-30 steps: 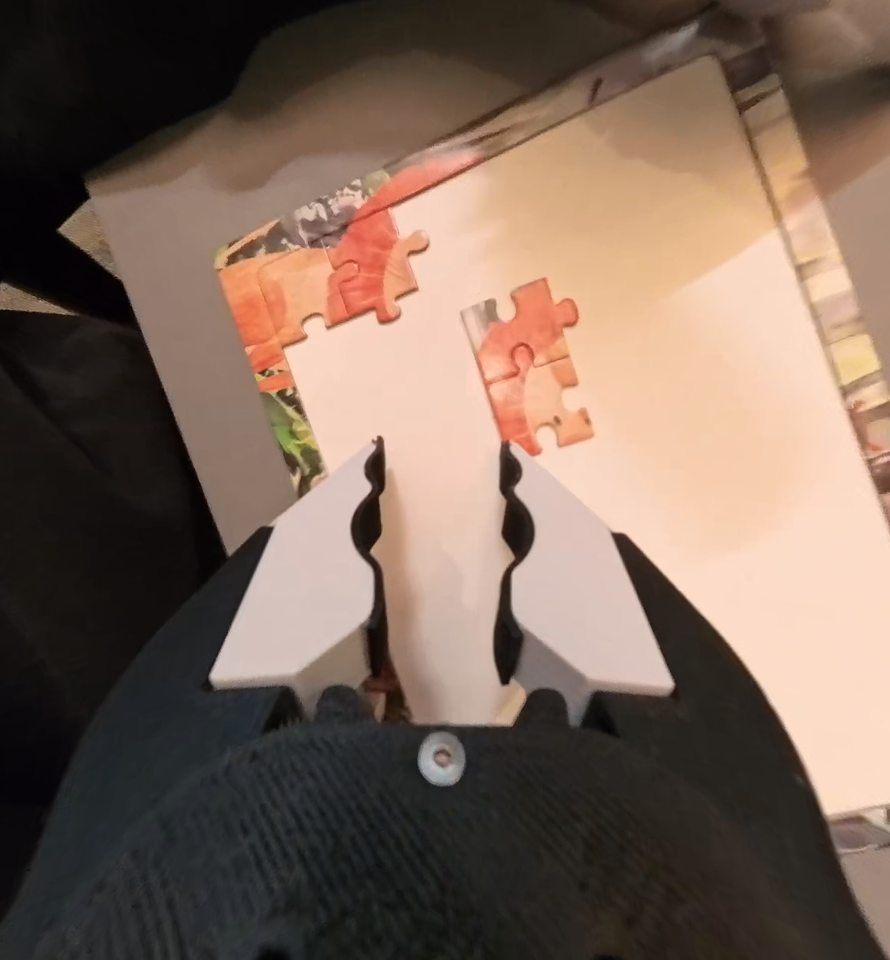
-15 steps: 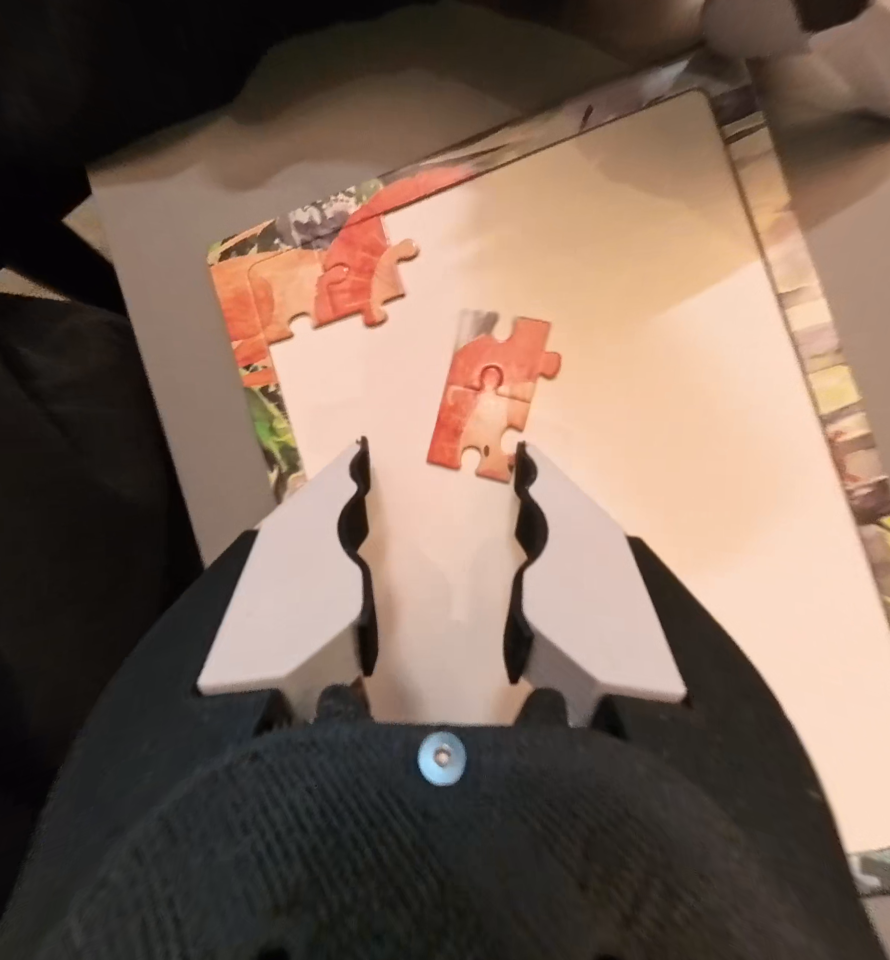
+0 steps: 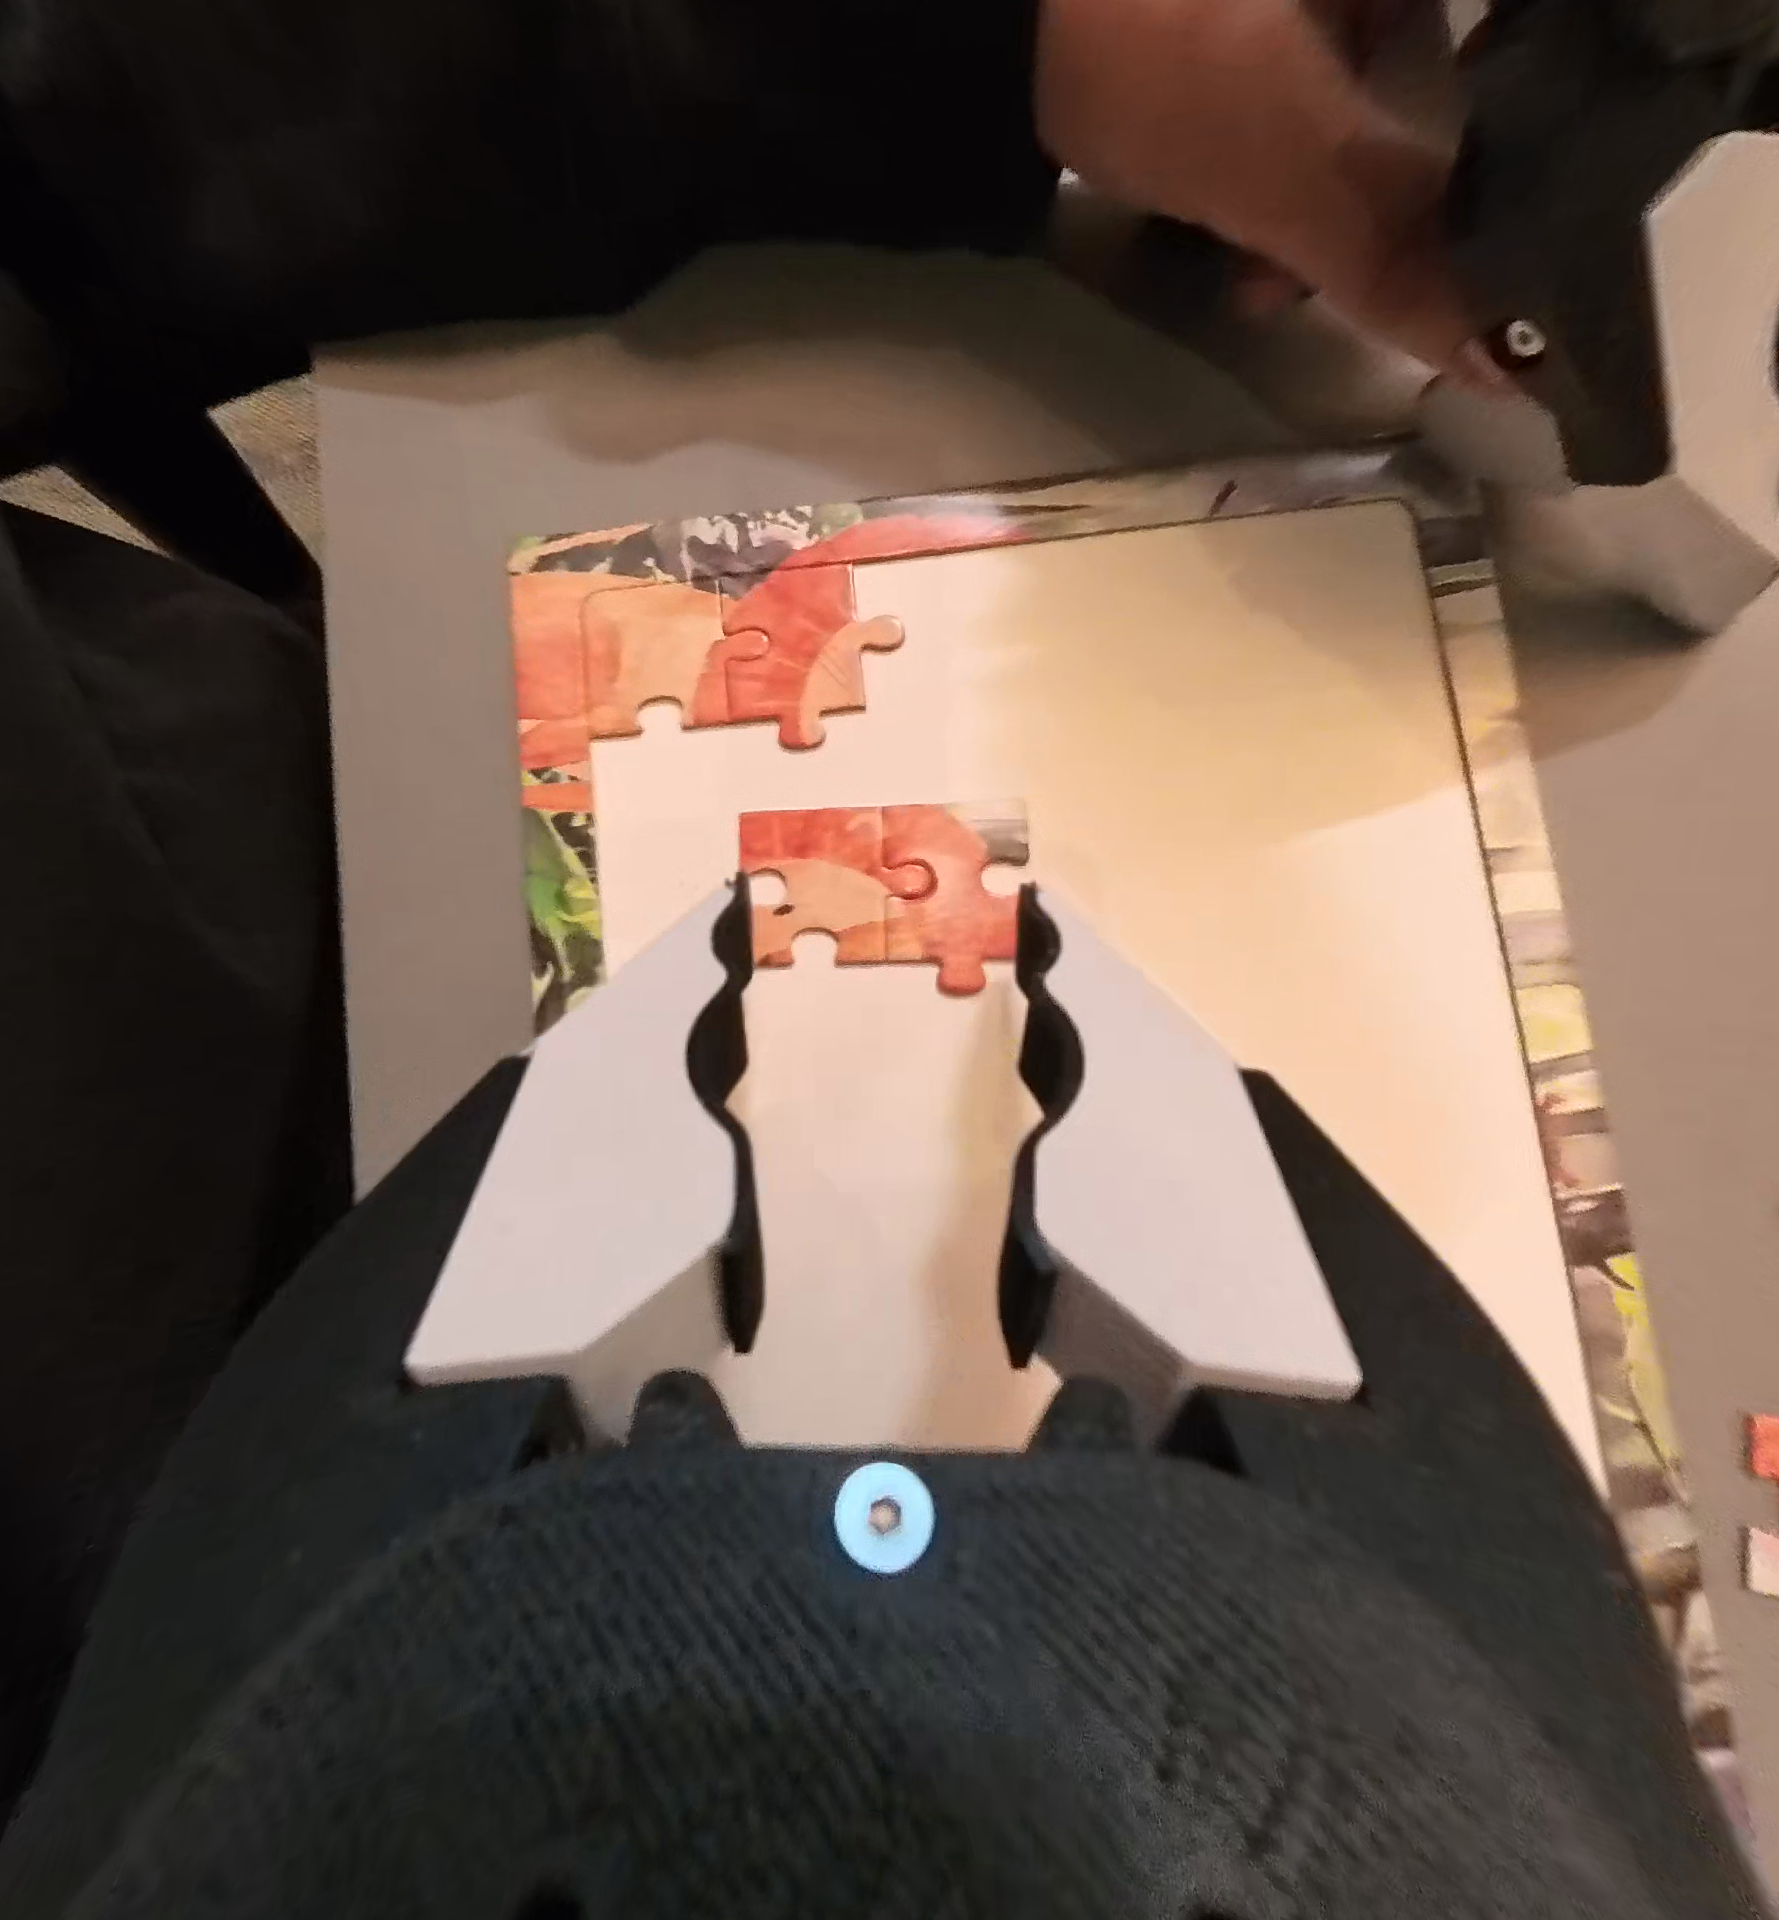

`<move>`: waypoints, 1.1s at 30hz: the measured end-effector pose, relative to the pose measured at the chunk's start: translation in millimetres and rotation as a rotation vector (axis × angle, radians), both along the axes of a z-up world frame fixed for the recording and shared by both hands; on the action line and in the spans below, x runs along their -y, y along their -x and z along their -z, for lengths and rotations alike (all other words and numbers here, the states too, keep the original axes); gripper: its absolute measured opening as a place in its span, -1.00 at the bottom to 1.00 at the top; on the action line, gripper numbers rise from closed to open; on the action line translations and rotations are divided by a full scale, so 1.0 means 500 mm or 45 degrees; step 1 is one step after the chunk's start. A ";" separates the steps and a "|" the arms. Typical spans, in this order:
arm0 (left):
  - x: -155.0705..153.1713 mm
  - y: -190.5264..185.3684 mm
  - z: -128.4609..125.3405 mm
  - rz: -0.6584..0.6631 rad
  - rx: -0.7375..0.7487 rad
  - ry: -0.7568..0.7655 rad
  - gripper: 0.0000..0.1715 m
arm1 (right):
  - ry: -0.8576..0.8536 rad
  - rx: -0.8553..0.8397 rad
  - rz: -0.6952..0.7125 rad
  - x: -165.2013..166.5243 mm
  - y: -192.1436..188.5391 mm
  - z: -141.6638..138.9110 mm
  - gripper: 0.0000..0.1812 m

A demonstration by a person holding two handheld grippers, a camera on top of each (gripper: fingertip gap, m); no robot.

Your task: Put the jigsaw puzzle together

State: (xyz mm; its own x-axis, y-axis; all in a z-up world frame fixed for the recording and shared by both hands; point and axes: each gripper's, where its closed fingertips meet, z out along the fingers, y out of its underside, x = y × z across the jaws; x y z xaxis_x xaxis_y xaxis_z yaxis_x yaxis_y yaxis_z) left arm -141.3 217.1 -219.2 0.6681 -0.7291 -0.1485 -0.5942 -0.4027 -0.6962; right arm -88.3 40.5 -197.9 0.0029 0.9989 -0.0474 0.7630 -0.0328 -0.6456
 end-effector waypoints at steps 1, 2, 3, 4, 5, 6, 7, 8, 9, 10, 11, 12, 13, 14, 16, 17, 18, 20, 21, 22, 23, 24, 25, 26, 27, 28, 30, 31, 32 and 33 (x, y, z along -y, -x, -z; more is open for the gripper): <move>0.000 0.000 0.000 0.000 0.000 0.000 -0.96 | -0.014 0.020 -0.011 -0.001 0.001 0.008 -0.44; 0.000 0.000 0.000 0.000 0.000 0.001 -0.97 | -0.025 0.044 -0.021 -0.002 0.001 0.017 -0.42; 0.000 0.000 0.000 0.000 0.001 0.002 -0.96 | -0.032 0.064 -0.035 0.000 0.002 0.024 -0.40; 0.000 0.000 0.000 0.000 0.002 0.002 -0.97 | -0.035 0.078 -0.050 0.004 0.003 0.029 -0.37; 0.000 0.000 0.000 0.000 0.002 0.003 -0.97 | -0.040 0.090 -0.062 0.007 0.004 0.033 -0.33; 0.000 0.000 0.000 0.000 0.002 0.002 -0.97 | -0.050 0.096 -0.072 0.009 0.005 0.034 -0.31; 0.000 0.000 0.000 0.000 0.002 0.002 -0.97 | -0.063 0.100 -0.081 0.010 0.004 0.035 -0.30; 0.000 0.000 0.000 0.000 0.001 0.002 -0.96 | -0.073 0.105 -0.085 0.009 0.003 0.037 -0.29; 0.000 0.000 0.000 0.001 0.001 0.001 -0.97 | -0.076 0.106 -0.086 0.008 0.002 0.038 -0.29; 0.000 0.000 0.000 0.001 0.001 0.001 -0.97 | -0.072 0.097 -0.086 0.008 0.002 0.038 -0.29; 0.000 0.000 0.000 0.001 0.001 0.001 -0.97 | -0.066 0.087 -0.088 0.008 0.002 0.038 -0.29; 0.000 0.000 0.000 0.001 0.000 0.000 -0.97 | -0.065 0.081 -0.088 0.007 0.003 0.037 -0.30; 0.000 0.000 0.000 0.001 0.000 0.000 -0.97 | -0.070 0.081 -0.088 0.006 0.003 0.038 -0.31; 0.000 0.000 0.000 0.001 0.000 0.000 -0.97 | -0.079 0.083 -0.091 0.006 0.003 0.038 -0.32; 0.000 0.000 0.000 0.000 0.001 0.001 -0.97 | -0.087 0.099 -0.090 0.005 0.003 0.038 -0.30; 0.000 0.000 0.000 0.000 0.002 0.002 -0.97 | -0.095 0.105 -0.086 0.003 0.004 0.037 -0.29; 0.000 0.000 0.000 0.000 0.002 0.002 -0.97 | -0.102 0.107 -0.082 0.001 0.006 0.037 -0.29; 0.000 0.000 0.000 0.000 0.001 0.001 -0.97 | -0.102 0.109 -0.088 0.004 0.011 0.037 -0.31; 0.000 0.000 0.000 0.000 0.001 0.001 -0.97 | -0.096 0.113 -0.092 0.005 0.013 0.037 -0.33; 0.000 0.000 0.000 0.000 0.001 0.001 -0.97 | -0.089 0.117 -0.096 0.006 0.014 0.037 -0.35; 0.000 0.000 0.000 0.000 0.002 0.002 -0.97 | -0.086 0.121 -0.096 0.006 0.014 0.038 -0.33; 0.000 0.000 0.000 0.000 0.002 0.002 -0.97 | -0.087 0.122 -0.092 0.003 0.015 0.038 -0.32; 0.000 0.000 0.000 0.000 0.001 0.001 -0.97 | -0.090 0.120 -0.084 0.000 0.016 0.037 -0.35; 0.000 0.000 0.000 0.000 0.000 0.000 -0.97 | -0.093 0.116 -0.076 -0.005 0.017 0.037 -0.37; 0.000 0.000 0.000 0.001 -0.001 -0.001 -0.97 | -0.100 0.111 -0.067 -0.011 0.019 0.036 -0.39; 0.000 0.000 0.000 0.001 -0.001 -0.001 -0.97 | -0.109 0.107 -0.057 -0.017 0.020 0.036 -0.41; 0.000 0.000 0.000 0.001 -0.001 0.000 -0.97 | -0.117 0.098 -0.038 -0.031 0.026 0.035 -0.43; 0.000 0.000 0.000 0.001 0.000 0.000 -0.97 | -0.116 0.094 -0.027 -0.038 0.030 0.035 -0.44; 0.000 0.000 0.000 0.001 0.000 0.000 -0.97 | -0.110 0.089 -0.017 -0.044 0.036 0.035 -0.46; 0.000 0.000 0.000 0.001 0.000 0.000 -0.97 | -0.103 0.084 -0.006 -0.049 0.042 0.035 -0.45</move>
State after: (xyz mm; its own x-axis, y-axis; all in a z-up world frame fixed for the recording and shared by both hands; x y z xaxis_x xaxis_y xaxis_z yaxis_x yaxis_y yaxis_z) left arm -141.3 217.1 -219.0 0.6677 -0.7295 -0.1485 -0.5945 -0.4024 -0.6961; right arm -109.1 65.2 -215.4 -0.0016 0.9994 0.0336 0.8039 0.0213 -0.5944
